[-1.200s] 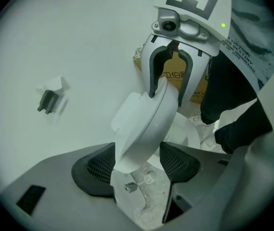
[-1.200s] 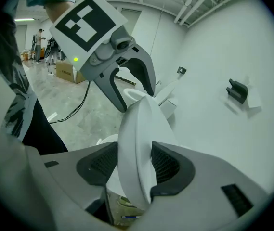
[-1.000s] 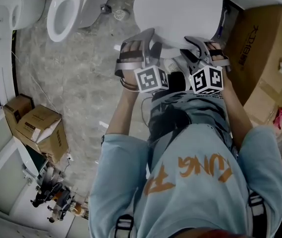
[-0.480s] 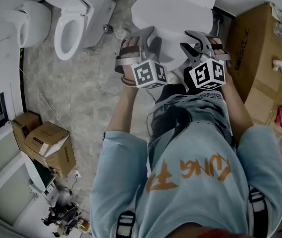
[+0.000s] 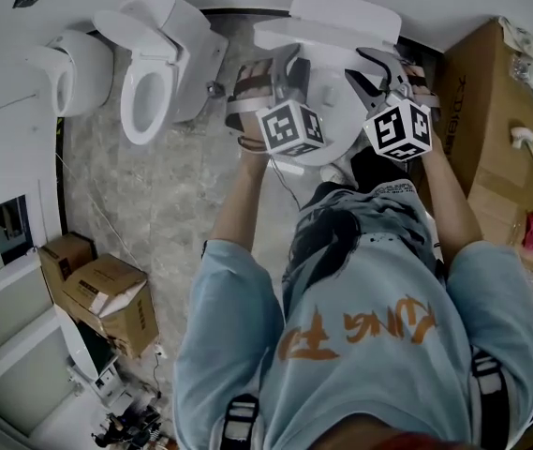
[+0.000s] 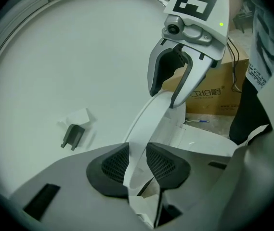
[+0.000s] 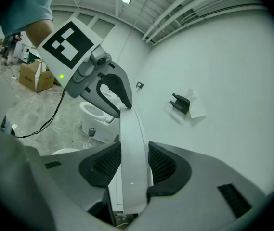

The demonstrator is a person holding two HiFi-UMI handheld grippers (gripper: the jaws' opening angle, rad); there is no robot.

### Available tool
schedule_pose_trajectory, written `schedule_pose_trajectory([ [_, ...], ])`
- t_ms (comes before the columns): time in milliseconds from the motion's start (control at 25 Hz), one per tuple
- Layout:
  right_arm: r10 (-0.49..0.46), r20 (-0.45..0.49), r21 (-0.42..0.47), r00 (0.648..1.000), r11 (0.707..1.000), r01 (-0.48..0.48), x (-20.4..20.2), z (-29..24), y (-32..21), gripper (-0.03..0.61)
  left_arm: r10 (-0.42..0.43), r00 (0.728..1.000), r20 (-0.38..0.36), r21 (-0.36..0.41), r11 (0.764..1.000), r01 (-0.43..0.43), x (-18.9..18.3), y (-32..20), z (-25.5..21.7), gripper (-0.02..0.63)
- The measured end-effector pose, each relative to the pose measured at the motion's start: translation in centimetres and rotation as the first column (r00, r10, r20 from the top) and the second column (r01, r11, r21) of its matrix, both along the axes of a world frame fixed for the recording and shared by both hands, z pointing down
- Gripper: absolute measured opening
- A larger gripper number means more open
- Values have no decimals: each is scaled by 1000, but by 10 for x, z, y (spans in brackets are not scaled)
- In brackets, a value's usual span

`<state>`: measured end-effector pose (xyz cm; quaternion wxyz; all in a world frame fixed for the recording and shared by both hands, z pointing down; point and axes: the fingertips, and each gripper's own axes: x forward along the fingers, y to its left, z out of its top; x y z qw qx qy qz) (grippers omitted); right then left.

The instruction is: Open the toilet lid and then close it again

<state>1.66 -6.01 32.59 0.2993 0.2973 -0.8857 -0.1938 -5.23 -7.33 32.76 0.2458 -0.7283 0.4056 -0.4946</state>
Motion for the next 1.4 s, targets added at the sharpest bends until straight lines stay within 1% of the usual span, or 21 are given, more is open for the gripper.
schedule_pose_trajectory([
  [120, 24, 23, 21, 999, 999, -25, 9, -13, -25, 189, 4, 1000, -12, 20, 1000, -4, 8, -26, -13, 127],
  [240, 49, 39, 50, 998, 997, -51, 18, -25, -51, 181, 7, 1000, -3, 37, 999, -7, 17, -53, -24, 117],
  [520, 90, 65, 97, 994, 991, -96, 36, -45, -106, 117, 9, 1000, 18, 66, 998, -10, 38, -115, -47, 98],
  [800, 133, 102, 108, 986, 984, -144, 51, -54, -156, 95, 5, 1000, 18, 79, 997, -7, 54, -167, -56, 87],
  [920, 168, 131, 113, 977, 977, -183, 58, -56, -177, 92, -10, 1000, -3, 92, 996, 10, 61, -188, -58, 84],
  [1080, 204, 165, 124, 965, 966, -225, 65, -58, -206, 86, -21, 1000, -23, 127, 992, 24, 67, -217, -60, 72],
  [1320, 222, 225, 101, 949, 963, -249, 78, -58, -247, 84, -25, 999, -31, 147, 989, 29, 79, -260, -60, 66],
  [1400, 235, 250, 95, 939, 959, -265, 82, -58, -259, 84, -23, 999, -47, 151, 988, 30, 82, -272, -60, 64],
])
